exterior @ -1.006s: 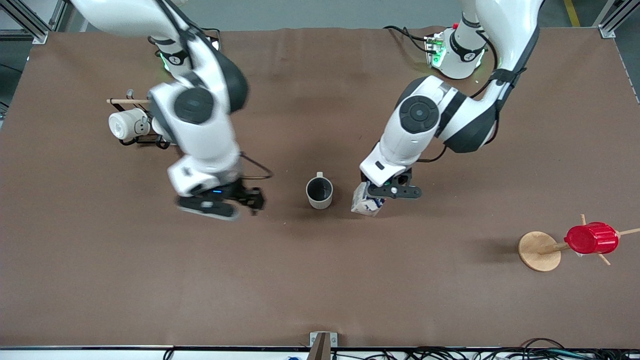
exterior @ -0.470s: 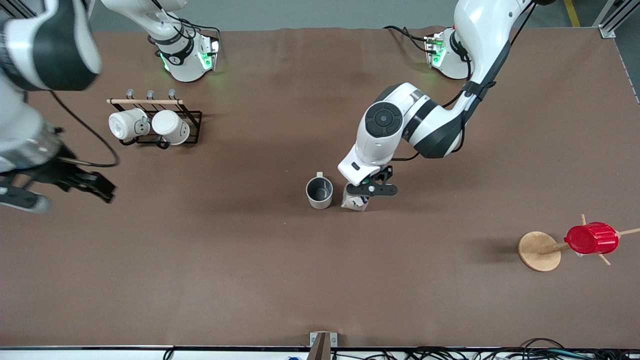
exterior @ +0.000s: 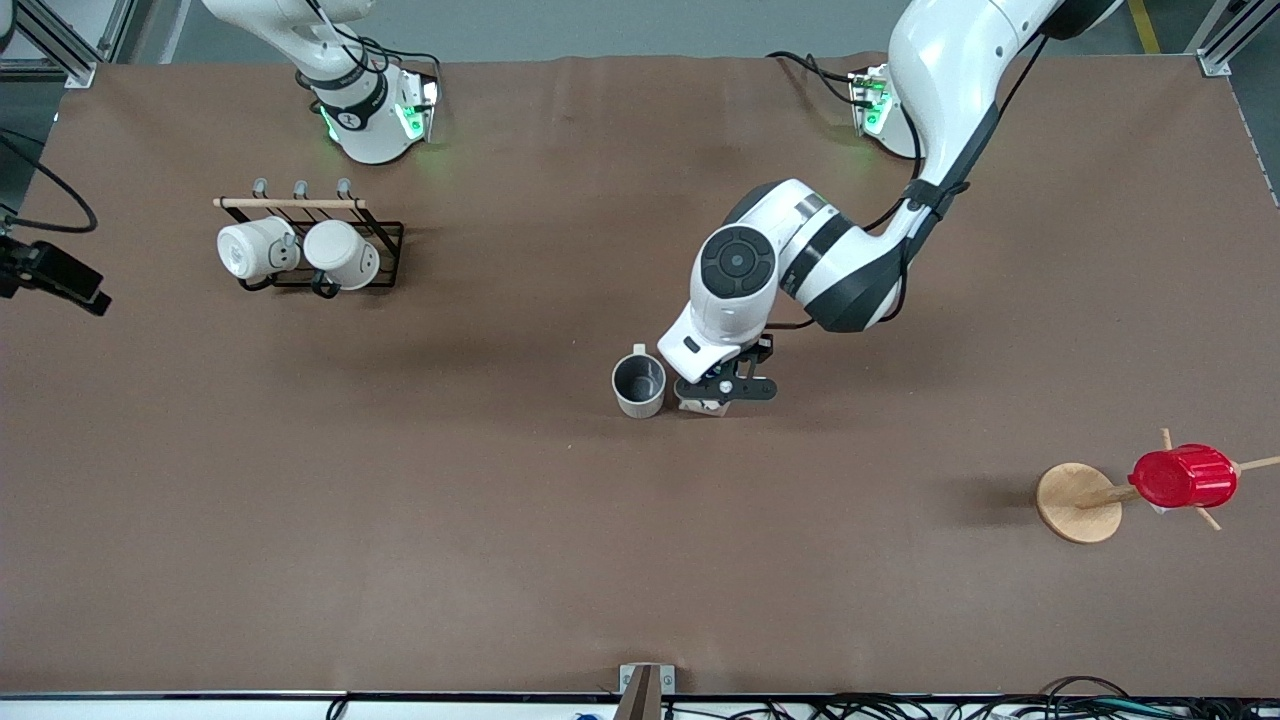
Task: Place cup and milk on table
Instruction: 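Open the right gripper and withdraw while the left gripper holds the milk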
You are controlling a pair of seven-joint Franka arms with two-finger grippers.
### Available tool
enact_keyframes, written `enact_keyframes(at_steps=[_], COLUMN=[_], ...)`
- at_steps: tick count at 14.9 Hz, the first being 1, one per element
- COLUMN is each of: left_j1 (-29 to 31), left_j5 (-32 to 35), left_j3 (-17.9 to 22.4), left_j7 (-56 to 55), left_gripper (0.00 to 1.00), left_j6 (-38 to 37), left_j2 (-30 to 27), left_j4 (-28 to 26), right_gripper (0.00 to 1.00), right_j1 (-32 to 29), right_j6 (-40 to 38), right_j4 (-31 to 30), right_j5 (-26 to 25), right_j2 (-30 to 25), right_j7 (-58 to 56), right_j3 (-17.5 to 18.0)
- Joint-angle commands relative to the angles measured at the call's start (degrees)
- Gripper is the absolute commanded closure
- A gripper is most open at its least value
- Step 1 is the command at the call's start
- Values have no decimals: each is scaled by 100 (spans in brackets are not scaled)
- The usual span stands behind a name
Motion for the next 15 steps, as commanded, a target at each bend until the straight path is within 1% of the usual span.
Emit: enact_keyframes(at_steps=[1, 2, 5, 6, 8, 11, 15], left_j1=[-84, -84, -67, -58, 3, 65, 460], left_j5=[161, 214, 364, 364, 372, 364, 346], left_j3=[45, 45, 37, 37, 28, 28, -16], left_j7=[-208, -208, -217, -217, -217, -173, -94], left_gripper=[38, 27, 2, 0, 0, 0, 0], left_j6=[-146, -146, -163, -172, -198, -443, -480], left_j2=[62, 53, 18, 9, -34, -271, -666], left_j4=[147, 147, 138, 138, 130, 121, 59], right_gripper=[0, 0, 0, 0, 0, 0, 0], right_j1=[15, -20, -64, -64, -90, -284, -223], right_j6=[-44, -44, -53, -45, -44, -53, -44], right_j4=[-232, -232, -232, -232, -223, -214, -214], right_j5=[140, 166, 210, 210, 219, 228, 228], right_j2=[-182, -173, -164, -164, -164, -164, -164], right_j7=[-169, -169, -178, -178, -178, -178, -178], right_j3=[-114, -105, -96, -96, -79, 97, 71])
